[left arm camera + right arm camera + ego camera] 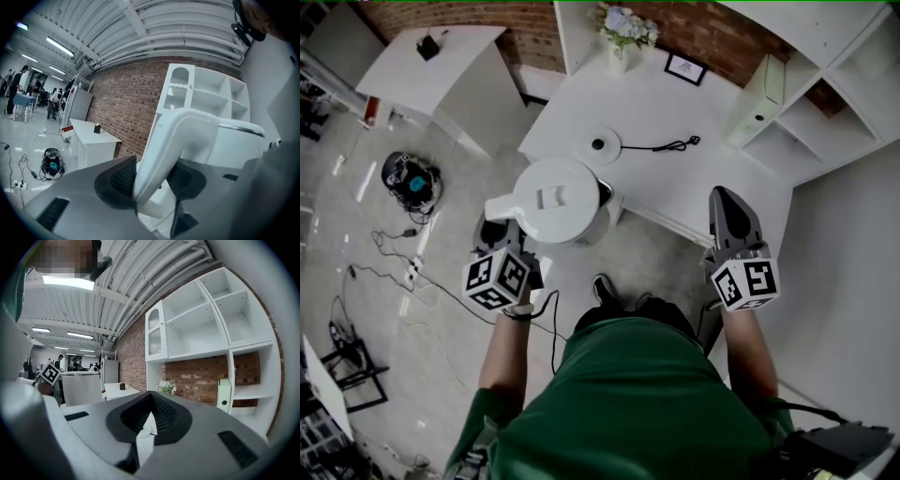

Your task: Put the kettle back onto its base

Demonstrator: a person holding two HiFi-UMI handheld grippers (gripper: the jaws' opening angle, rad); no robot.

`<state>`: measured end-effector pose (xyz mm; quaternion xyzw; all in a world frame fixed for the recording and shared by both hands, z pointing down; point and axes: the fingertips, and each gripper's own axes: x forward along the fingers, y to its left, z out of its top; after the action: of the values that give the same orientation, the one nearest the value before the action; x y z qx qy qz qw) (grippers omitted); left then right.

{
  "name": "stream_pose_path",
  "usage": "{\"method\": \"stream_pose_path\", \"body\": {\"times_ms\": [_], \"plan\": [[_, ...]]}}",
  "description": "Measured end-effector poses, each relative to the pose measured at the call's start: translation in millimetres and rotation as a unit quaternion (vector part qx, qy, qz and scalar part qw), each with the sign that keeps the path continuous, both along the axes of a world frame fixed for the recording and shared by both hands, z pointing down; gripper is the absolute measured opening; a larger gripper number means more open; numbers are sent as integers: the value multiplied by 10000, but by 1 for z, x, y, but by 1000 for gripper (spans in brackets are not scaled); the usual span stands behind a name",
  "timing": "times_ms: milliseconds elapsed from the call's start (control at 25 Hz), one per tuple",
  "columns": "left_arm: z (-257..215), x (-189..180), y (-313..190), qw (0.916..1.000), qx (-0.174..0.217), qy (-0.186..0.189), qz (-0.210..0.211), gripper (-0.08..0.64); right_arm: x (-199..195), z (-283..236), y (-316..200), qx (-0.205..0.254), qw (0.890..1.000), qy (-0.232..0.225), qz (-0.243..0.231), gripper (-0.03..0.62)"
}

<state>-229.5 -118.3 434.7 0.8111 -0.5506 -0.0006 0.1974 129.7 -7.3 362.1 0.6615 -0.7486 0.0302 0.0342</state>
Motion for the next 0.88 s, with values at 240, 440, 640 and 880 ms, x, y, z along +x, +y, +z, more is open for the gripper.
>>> {"method": "stream_pose_path", "body": {"times_ms": [240,440,640,880], "plan": [[5,5,-26,9999,-20,113,87,195,-5,1,-16,-107,9999,73,9,11],[8,15,-44,9999,-38,75,139,195,-2,7,-33,-140,9999,-91,-31,11],[12,29,-66,9998,-30,22,185,195,6,11,-59,-66,9998,-170,-81,11],[17,50,-109,9999,-27,14,137,195,31,13,-104,-21,9996,-248,-100,11]]}}
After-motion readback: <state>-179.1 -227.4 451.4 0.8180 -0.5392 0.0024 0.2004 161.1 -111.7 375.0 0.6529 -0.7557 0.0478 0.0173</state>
